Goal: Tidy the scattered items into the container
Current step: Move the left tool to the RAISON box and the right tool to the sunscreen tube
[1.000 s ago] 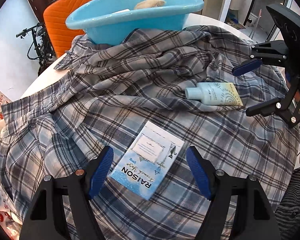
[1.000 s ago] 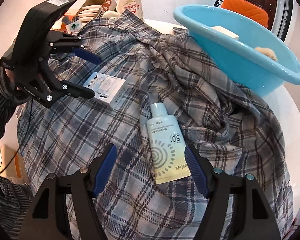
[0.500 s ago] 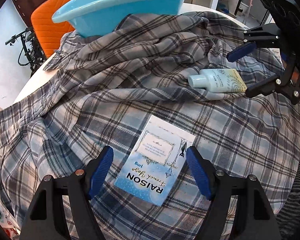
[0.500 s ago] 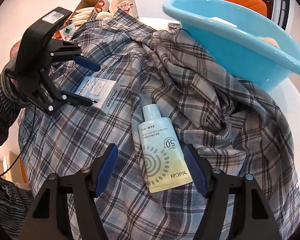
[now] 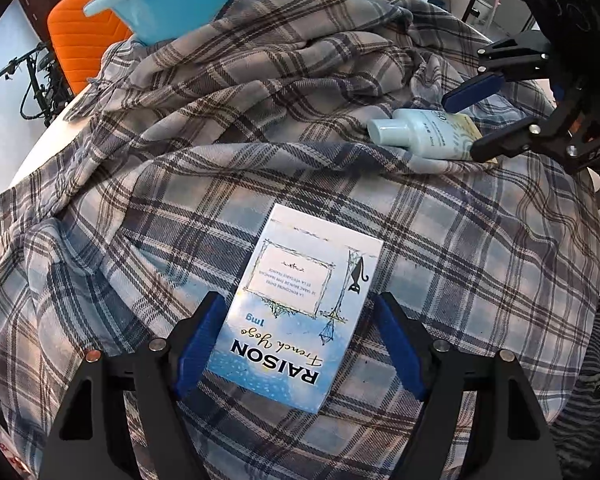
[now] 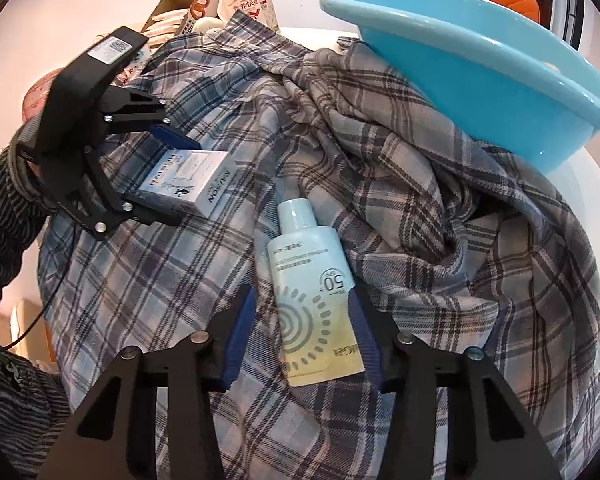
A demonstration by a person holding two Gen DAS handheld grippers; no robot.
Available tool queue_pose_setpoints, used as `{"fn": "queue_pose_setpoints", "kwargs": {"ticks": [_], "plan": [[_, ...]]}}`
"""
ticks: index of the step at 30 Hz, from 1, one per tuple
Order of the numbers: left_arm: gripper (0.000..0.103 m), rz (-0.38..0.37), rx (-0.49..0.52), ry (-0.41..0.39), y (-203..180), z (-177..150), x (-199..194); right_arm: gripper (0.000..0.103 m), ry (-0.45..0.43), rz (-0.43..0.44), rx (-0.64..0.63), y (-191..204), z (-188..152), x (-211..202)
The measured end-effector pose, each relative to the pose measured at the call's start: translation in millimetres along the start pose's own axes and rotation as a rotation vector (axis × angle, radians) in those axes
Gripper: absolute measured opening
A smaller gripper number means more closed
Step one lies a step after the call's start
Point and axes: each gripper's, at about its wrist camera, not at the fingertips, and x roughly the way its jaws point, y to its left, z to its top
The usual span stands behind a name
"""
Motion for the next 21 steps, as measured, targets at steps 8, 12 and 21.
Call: {"fn": "queue_pose_setpoints", "kwargs": {"ticks": [8,12,21], "plan": [[0.085,0.038,0.010,-0.020,-9.3,-5.7,1.0,0.042,-0.008,-0.038,-0.033,0.1,4.7,8.0],[0.085,0.043,0.001,-0.025,-9.5,-5.9,0.2,0.042,-0.011,-0.045,-0.052,2.3,6.8,10.1],[0.085,0.053,-0.028,-0.029,-10.9,-7.7,0.9,0.046,-0.013,-0.025,-0.052,-1.4,5.8,14.0]]}}
